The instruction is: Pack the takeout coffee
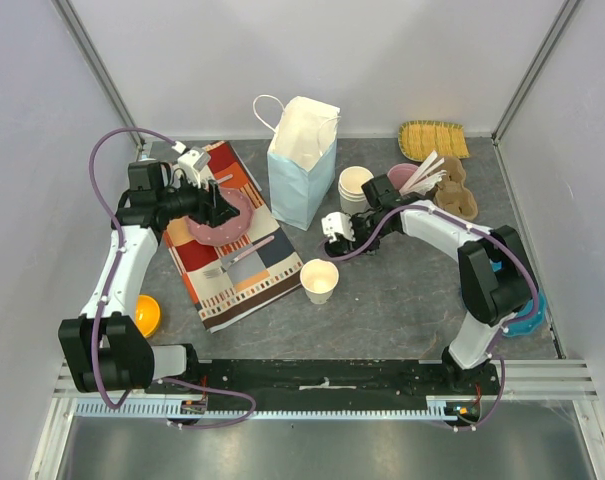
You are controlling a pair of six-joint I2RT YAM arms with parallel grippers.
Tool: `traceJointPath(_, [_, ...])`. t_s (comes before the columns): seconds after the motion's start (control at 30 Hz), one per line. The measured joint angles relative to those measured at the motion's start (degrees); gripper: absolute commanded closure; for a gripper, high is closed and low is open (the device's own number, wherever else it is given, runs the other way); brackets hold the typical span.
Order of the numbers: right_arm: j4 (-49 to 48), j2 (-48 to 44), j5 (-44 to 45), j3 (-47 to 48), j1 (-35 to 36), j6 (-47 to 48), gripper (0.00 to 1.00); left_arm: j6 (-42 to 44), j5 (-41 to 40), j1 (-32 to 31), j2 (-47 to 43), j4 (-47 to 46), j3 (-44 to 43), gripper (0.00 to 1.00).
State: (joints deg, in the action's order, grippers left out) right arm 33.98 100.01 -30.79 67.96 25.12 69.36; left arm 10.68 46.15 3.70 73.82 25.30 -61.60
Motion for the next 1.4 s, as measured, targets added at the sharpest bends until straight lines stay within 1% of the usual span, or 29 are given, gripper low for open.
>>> traceJointPath(0.1, [0.22, 0.63, 1.05, 0.37, 1.07, 0.55, 0.51, 0.00, -0.39, -0.09, 0.00, 0.02, 0.02, 0.30])
traceJointPath(0.2, [0.39, 1.29, 1.44, 1.05, 1.68, 0.90, 0.55, 0.04, -0.68, -0.20, 0.00, 0.04, 0.02, 0.30])
traceJointPath(0.23, [0.57, 1.66, 1.68, 1.42, 1.77, 0.98, 0.59, 0.07, -0.76, -0.24, 0.00, 0.04, 0.02, 0.30])
traceJointPath(0.33, [1.66, 2.99, 2.36, 3.02, 1.77, 1.53, 0.64, 0.20, -0.85, -0.33, 0.00, 0.09, 0.02, 0.30])
traceJointPath(0.57, [4.63, 4.76, 3.45, 4.94, 1.77, 2.58, 0.63, 0.83, -1.01, -0.35, 0.00, 0.33, 0.02, 0.30])
traceJointPath(0.67, [5.46, 5.40, 3.74, 5.55, 1.77, 2.91, 0.66, 0.96, -0.98, -0.37, 0.00, 0.37, 0.02, 0.30])
traceJointPath(0.7, [5.75, 5.51, 3.76, 5.66, 1.84, 2.95, 0.69, 0.98, -0.98, -0.37, 0.00, 0.37, 0.02, 0.30])
traceJointPath(1.03, [6.73, 7.02, 4.15, 7.19, 2.64, 3.13, 0.69, 1.03, -1.01, -0.50, 0.00, 0.37, 0.02, 0.30])
traceJointPath(1.07, [6.86, 7.10, 4.15, 7.23, 2.75, 3.13, 0.71, 1.05, -1.01, -0.59, 0.00, 0.37, 0.02, 0.30])
traceJointPath(1.17, [7.34, 7.28, 4.15, 7.43, 2.91, 3.26, 0.82, 1.07, -1.01, -0.59, 0.00, 0.37, 0.02, 0.30])
traceJointPath(1.4, [8.74, 7.48, 4.15, 8.26, 3.28, 3.45, 0.85, 1.38, -1.01, -0.61, 0.02, 0.37, 0.02, 0.30])
